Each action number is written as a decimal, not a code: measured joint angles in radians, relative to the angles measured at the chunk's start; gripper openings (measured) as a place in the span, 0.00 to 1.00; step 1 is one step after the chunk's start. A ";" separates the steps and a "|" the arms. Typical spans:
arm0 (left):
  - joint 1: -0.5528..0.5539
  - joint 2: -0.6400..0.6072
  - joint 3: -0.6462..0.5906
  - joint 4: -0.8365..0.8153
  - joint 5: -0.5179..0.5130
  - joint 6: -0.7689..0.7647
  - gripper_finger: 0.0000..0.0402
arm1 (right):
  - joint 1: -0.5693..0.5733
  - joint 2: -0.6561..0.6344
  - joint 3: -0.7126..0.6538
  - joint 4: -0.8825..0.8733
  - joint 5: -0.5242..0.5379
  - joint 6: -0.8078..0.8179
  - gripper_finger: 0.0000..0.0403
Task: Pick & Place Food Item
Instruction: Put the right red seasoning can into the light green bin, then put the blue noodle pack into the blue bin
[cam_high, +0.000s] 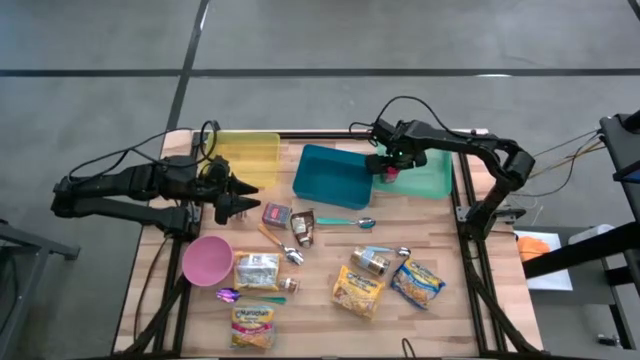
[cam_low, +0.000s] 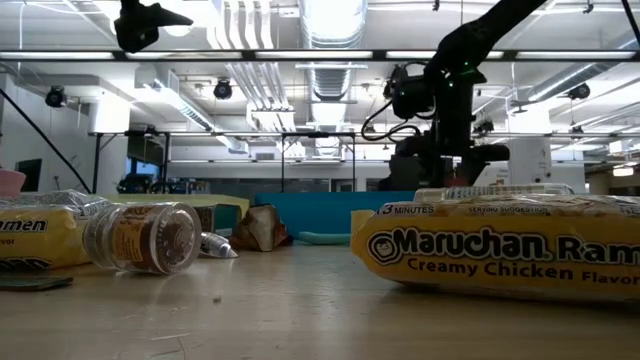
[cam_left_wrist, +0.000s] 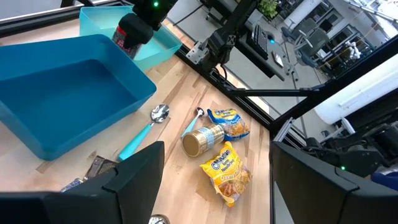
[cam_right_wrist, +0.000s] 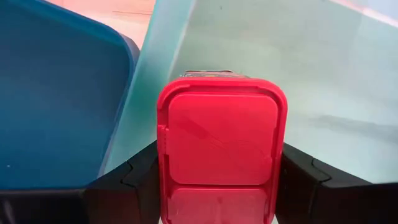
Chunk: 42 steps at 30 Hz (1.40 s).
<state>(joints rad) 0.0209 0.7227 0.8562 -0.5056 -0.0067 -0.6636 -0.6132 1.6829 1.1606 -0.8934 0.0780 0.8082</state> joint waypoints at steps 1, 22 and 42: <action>0.000 0.000 0.000 0.000 0.000 0.000 0.74 | 0.001 0.001 0.000 0.004 0.000 0.000 0.52; 0.000 0.000 0.000 0.000 0.000 0.000 0.74 | 0.016 -0.016 -0.036 0.038 -0.010 -0.045 0.85; 0.000 0.000 0.000 -0.005 0.008 0.003 0.74 | 0.232 -0.434 -0.033 -0.189 -0.028 -0.255 0.78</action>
<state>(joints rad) 0.0212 0.7227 0.8562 -0.5108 0.0010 -0.6602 -0.3812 1.2484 1.1276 -1.0820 0.0499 0.5528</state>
